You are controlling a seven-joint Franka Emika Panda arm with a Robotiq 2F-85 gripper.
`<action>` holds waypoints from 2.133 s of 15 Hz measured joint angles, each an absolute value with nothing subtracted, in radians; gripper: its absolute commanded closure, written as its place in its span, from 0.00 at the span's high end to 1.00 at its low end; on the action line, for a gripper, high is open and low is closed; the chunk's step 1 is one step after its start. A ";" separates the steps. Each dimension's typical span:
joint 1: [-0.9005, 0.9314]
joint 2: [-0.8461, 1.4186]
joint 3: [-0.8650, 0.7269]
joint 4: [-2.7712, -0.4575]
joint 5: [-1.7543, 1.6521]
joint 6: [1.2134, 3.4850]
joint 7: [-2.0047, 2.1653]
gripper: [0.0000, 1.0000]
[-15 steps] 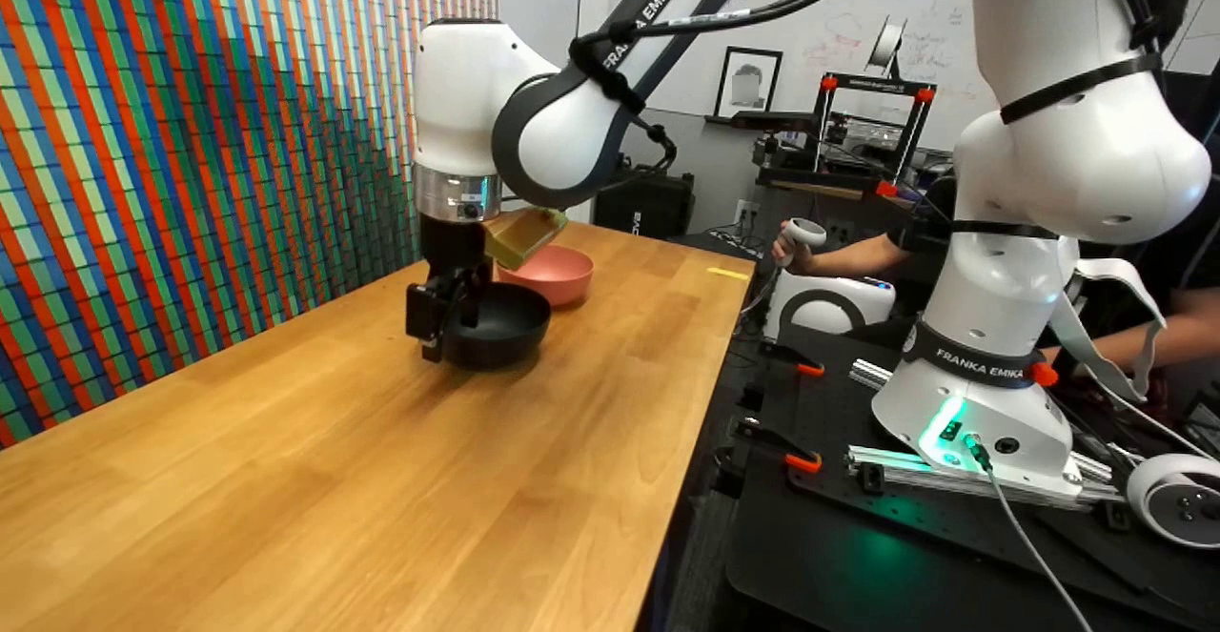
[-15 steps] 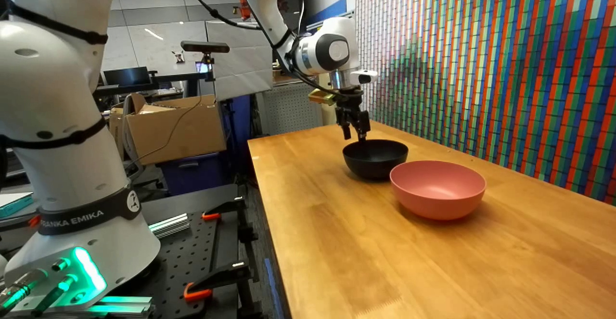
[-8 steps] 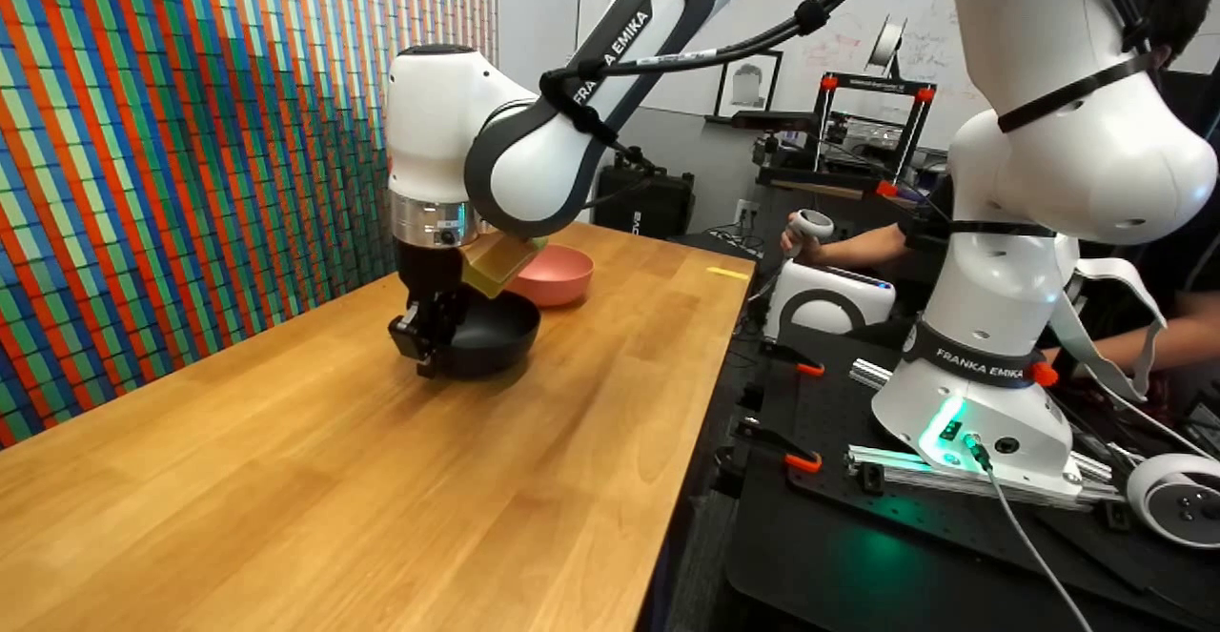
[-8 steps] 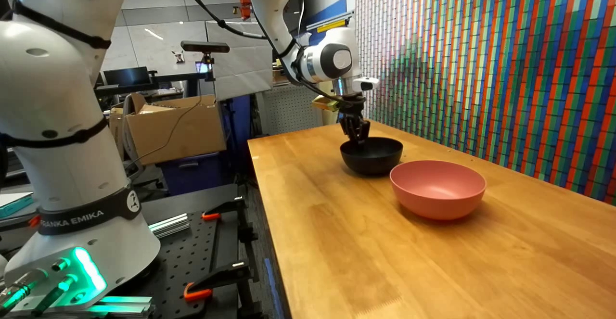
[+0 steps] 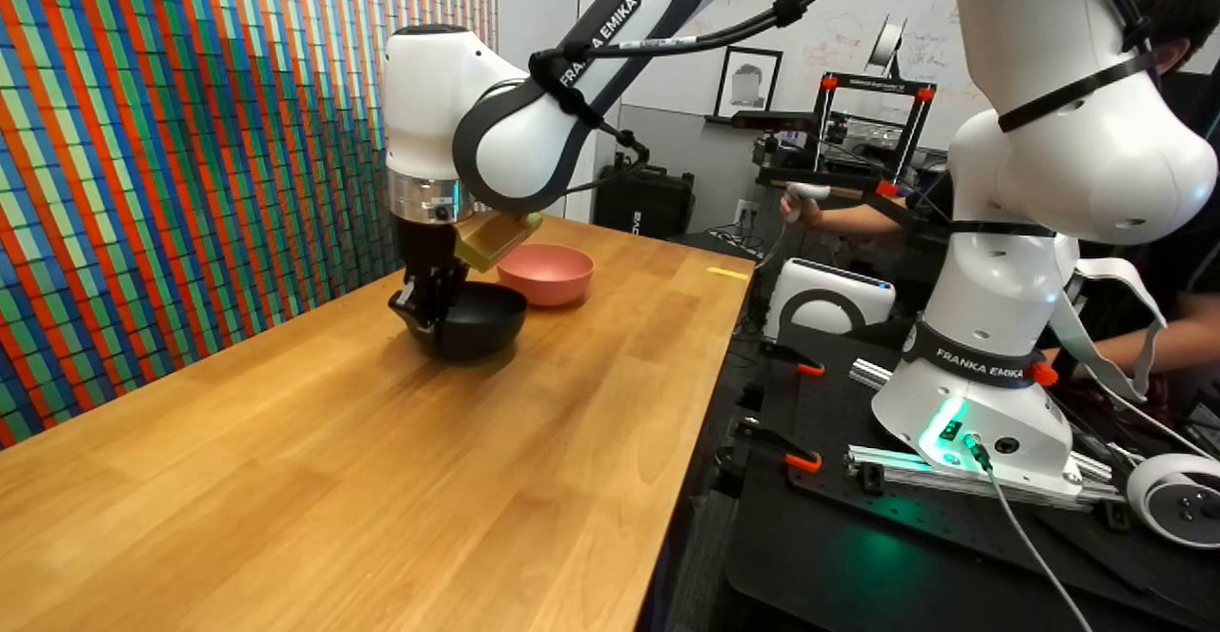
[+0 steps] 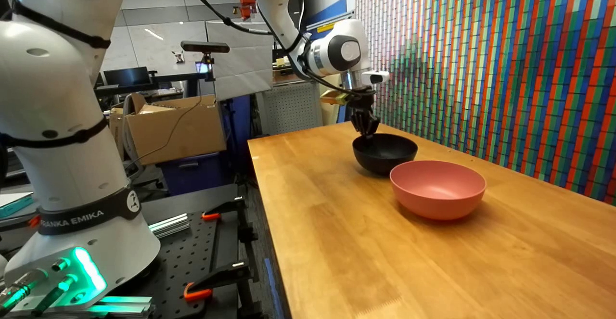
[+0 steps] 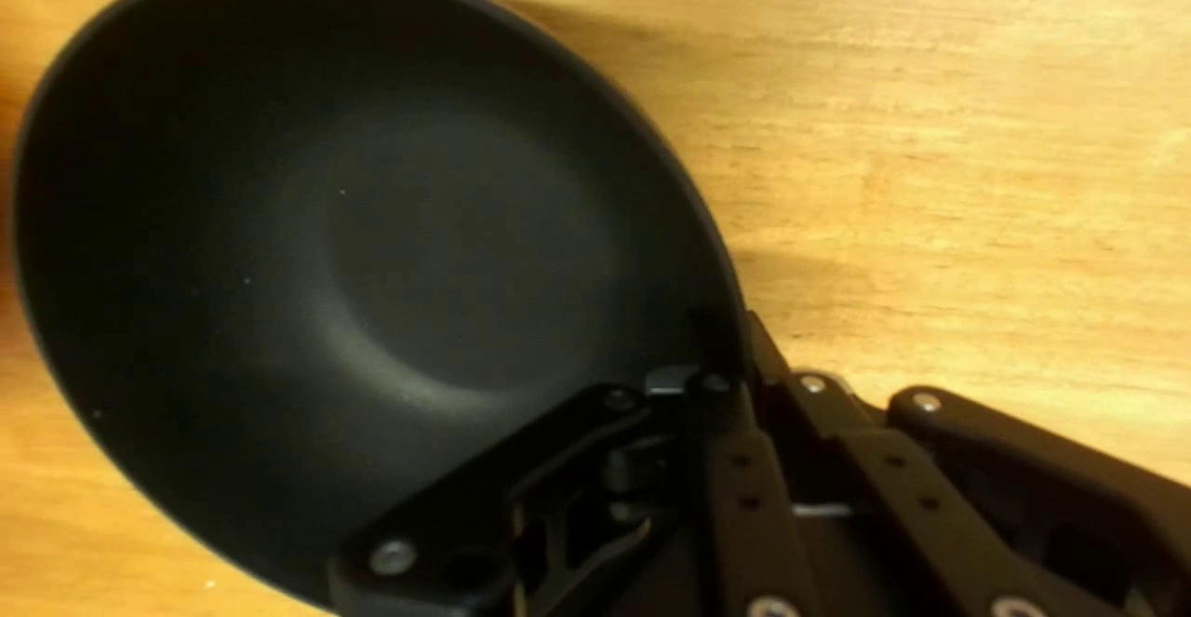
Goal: Put the black bowl in the pink bowl
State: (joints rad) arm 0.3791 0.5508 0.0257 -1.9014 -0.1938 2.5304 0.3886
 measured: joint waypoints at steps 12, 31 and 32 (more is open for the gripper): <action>0.200 0.496 -0.041 -1.645 -0.194 2.139 0.290 0.04; 0.181 0.502 -0.036 -1.875 -0.226 2.303 0.298 0.05; 0.180 0.502 -0.044 -1.875 -0.234 2.313 0.300 0.30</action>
State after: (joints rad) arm 0.1805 0.5023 -0.0440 -1.8746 -0.2344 2.3128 0.3003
